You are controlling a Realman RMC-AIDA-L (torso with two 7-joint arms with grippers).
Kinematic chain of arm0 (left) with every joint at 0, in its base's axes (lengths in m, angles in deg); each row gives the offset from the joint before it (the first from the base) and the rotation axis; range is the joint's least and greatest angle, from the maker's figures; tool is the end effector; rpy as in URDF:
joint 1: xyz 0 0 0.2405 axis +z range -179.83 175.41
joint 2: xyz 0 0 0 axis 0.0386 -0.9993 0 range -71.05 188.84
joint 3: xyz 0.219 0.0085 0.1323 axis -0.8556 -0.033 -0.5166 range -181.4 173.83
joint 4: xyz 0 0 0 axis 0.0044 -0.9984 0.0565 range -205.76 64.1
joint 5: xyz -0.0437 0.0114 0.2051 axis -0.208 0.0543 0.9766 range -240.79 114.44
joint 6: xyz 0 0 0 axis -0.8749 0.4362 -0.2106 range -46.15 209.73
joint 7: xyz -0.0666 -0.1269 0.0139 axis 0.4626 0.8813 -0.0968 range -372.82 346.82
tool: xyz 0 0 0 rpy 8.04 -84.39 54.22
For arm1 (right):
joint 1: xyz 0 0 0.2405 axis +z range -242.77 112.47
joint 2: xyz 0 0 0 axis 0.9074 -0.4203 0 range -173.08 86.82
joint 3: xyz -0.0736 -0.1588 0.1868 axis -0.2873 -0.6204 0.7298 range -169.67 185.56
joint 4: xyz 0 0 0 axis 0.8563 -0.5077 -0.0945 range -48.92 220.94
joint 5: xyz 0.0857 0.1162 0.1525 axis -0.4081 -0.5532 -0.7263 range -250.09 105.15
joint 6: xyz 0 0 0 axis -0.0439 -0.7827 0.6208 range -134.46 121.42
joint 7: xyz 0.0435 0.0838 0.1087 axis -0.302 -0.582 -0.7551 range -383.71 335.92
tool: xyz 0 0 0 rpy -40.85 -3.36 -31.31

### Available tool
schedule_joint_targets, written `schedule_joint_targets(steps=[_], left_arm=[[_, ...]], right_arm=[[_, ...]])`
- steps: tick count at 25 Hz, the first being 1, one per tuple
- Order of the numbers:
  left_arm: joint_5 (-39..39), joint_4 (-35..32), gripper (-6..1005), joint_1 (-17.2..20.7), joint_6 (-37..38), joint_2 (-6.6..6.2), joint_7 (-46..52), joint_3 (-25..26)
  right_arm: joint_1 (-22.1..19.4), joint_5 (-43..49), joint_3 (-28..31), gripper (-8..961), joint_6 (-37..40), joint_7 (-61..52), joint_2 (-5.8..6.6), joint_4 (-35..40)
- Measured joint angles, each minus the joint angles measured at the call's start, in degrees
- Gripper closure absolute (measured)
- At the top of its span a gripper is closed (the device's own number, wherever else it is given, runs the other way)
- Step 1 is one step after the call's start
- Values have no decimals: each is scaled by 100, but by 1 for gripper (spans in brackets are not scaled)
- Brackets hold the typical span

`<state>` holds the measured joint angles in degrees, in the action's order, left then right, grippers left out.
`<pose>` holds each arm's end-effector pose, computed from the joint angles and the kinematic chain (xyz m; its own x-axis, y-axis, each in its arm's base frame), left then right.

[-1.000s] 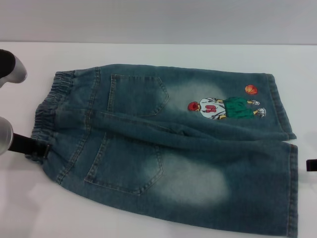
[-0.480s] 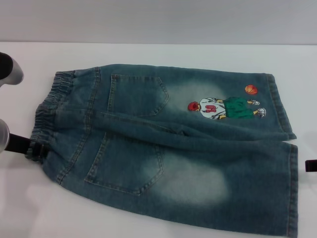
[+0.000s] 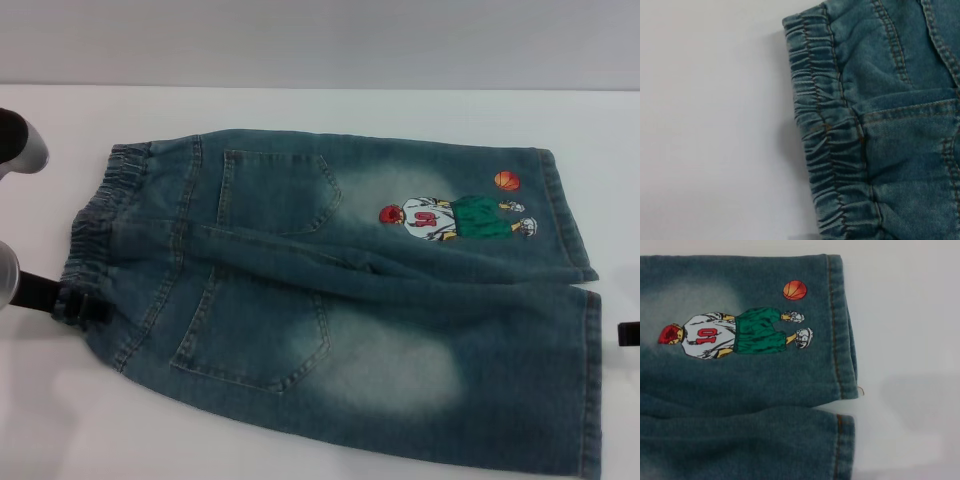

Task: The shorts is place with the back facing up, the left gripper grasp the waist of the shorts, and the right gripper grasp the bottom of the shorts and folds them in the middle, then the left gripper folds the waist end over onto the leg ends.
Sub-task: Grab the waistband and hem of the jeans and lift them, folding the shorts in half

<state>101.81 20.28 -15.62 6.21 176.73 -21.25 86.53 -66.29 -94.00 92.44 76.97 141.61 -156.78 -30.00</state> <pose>-0.2585 0.3172 0.0295 0.5053 0.8596 0.0757 0.5952 -0.2837 -0.7518 0.2272 0.2511 0.0589 0.3011 -0.8884 -0.3464 -0.7721 -0.0139 -0.6353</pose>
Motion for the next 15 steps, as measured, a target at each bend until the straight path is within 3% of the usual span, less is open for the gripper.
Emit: schedule_joint_targets(steps=[11, 15], left_arm=[[-2, -361, 153, -210, 32, 2, -2, 47], [-2, -348, 154, -229, 35, 2, -2, 48]], right_arm=[[5, 0, -12, 265, 29, 0, 43, 0], [26, 0, -12, 265, 46, 0, 45, 0]])
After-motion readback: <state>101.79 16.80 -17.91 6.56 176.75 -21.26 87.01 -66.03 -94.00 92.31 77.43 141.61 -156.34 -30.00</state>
